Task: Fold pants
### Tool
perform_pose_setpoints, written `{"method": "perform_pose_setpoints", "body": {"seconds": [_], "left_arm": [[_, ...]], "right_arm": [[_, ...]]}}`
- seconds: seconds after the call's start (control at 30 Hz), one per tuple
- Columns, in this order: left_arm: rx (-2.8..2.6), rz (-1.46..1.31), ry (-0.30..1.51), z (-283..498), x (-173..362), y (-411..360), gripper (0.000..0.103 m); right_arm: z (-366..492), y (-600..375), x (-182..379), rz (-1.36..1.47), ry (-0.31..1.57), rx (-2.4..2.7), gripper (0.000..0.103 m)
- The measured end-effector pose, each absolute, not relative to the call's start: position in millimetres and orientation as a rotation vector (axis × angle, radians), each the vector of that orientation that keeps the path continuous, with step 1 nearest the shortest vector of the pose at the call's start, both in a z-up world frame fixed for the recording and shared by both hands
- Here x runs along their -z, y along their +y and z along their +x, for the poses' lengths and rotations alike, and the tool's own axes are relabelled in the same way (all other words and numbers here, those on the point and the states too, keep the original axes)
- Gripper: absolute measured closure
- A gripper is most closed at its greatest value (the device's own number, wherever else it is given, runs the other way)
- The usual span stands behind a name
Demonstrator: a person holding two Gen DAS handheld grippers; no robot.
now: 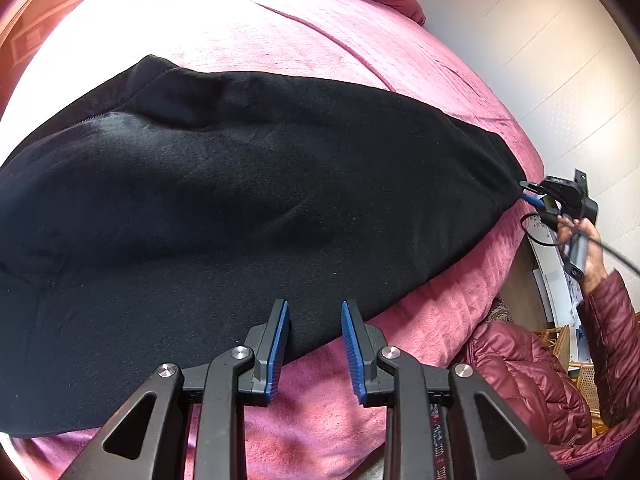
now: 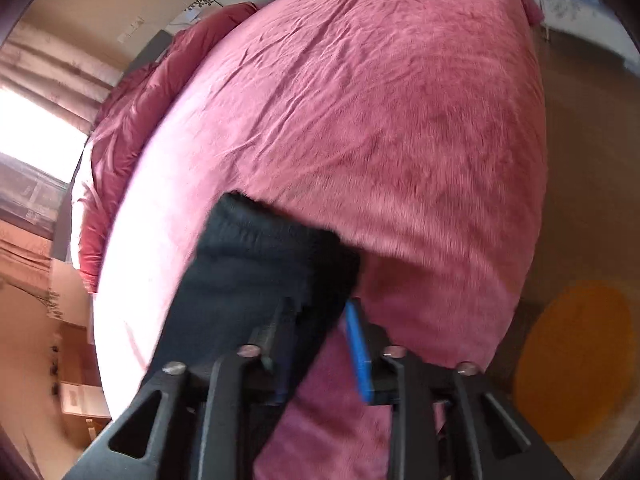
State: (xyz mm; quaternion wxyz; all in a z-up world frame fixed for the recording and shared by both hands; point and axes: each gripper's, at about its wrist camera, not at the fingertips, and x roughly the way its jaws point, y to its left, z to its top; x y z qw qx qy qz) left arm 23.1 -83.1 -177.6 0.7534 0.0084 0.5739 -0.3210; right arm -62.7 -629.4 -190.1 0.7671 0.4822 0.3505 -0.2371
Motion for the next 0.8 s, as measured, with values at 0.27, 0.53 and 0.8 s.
{"method": "perform_pose_setpoints", "body": {"seconds": [0.27, 0.53, 0.8], "left_arm": [[0.686, -0.009, 1.245, 22.2, 178.1, -72.6, 0.076], [0.668, -0.014, 1.256, 21.8, 181.6, -58.3, 0.076], [0.678, -0.072, 1.294, 24.6, 188.1, -40.6, 0.076]], "right_arm": [[-55.1, -614.3, 215.2, 1.128, 0.728, 0.448, 0.062], [-40.7, -617.2, 166.7, 0.937, 0.716, 0.471, 0.090], [-46.0, -620.5, 205.5, 0.977, 0.825, 0.568, 0.084]]}}
